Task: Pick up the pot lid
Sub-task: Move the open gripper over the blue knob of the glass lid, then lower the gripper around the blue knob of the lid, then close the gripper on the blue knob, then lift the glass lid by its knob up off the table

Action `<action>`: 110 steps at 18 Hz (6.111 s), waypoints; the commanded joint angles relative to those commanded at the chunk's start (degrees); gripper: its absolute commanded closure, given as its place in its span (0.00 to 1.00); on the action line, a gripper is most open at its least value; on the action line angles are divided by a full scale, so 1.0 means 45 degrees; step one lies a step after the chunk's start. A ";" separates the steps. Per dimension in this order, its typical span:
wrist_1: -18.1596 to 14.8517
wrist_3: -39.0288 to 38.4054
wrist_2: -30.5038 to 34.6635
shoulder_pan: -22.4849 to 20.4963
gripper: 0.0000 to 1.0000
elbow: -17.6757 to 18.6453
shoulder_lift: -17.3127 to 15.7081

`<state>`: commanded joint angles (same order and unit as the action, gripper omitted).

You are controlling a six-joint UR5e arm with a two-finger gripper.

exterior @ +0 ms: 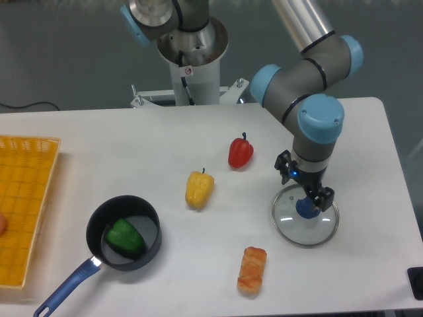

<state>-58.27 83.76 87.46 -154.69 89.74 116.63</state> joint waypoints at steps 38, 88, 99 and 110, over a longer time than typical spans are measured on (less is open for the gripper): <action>0.1074 -0.8417 -0.0334 -0.0293 0.00 0.0098 0.1153; 0.1426 -0.7989 -0.0276 -0.0332 0.45 0.0195 0.1505; 0.1406 -0.7560 -0.0256 -0.0274 0.51 0.0098 0.1134; 0.0101 -0.7500 -0.0237 0.0077 0.51 0.0039 0.0041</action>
<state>-57.82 50.01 86.40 -154.34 89.91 116.81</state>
